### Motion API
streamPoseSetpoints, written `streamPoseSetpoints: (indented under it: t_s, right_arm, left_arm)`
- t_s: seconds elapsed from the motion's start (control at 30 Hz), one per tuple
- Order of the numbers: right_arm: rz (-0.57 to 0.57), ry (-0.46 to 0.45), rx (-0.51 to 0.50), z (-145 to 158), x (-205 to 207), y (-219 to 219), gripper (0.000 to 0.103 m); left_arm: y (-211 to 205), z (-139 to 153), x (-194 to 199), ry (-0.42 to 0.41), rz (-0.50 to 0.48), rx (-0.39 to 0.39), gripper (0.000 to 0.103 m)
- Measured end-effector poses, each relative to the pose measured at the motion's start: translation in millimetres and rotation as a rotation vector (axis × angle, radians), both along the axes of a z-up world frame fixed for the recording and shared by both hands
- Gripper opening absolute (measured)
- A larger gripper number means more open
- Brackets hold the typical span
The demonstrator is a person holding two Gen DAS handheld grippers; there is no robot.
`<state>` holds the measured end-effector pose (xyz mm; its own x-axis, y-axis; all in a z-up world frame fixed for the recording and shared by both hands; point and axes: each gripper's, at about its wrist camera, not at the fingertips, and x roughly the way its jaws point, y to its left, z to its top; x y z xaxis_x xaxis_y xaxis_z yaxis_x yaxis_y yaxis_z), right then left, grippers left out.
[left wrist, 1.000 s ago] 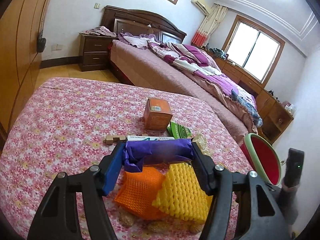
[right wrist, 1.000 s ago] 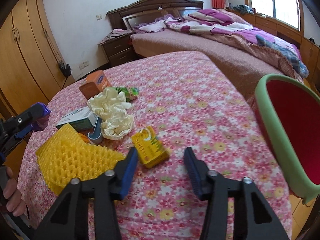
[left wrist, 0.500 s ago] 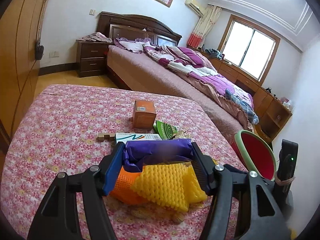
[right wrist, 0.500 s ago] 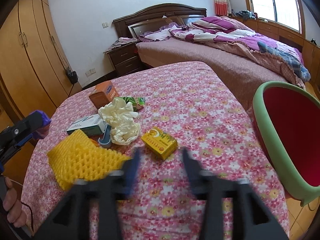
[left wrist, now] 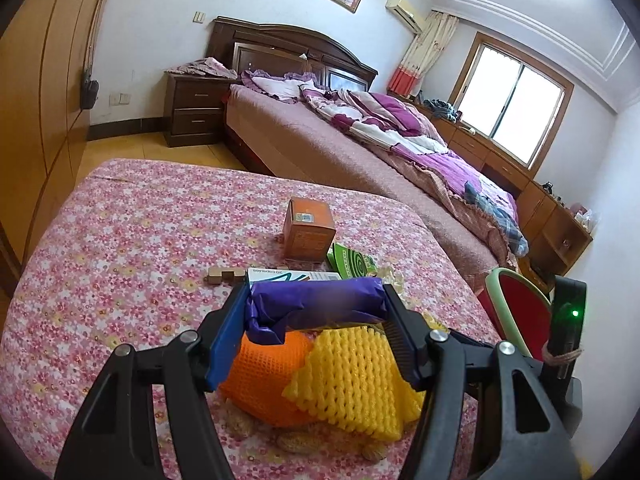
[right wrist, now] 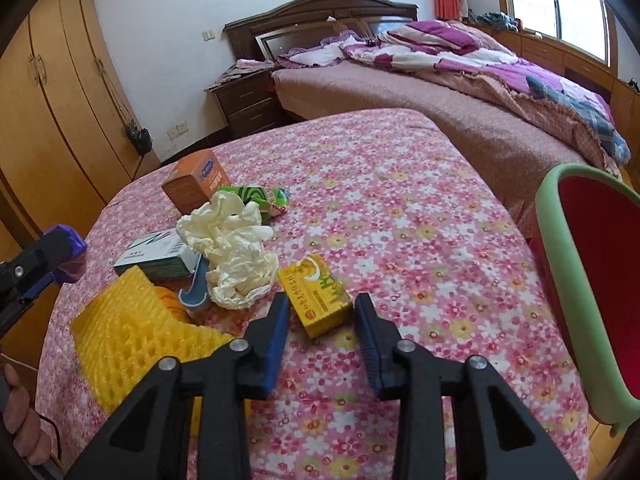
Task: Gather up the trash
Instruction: 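Lift the purple wrapper with the left tool while the right tool grasps the small yellow box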
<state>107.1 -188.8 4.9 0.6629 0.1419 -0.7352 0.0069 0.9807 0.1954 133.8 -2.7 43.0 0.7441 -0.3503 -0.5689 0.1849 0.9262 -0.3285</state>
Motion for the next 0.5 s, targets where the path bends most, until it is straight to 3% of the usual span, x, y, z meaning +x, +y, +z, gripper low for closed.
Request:
streamPoseSetpoints:
  t_s: [0.33,0.5]
  right_arm:
    - [-0.046,-0.093,0.068,32,-49,-12,0.036]
    - [-0.051,-0.137,0.065,50,-75,-18,0.036]
  left_arm:
    - [3,19,-30,-0.035,-0.001,0.0,0.065]
    - [9,30,-41,-0.026,-0.004,-0.061,0.065]
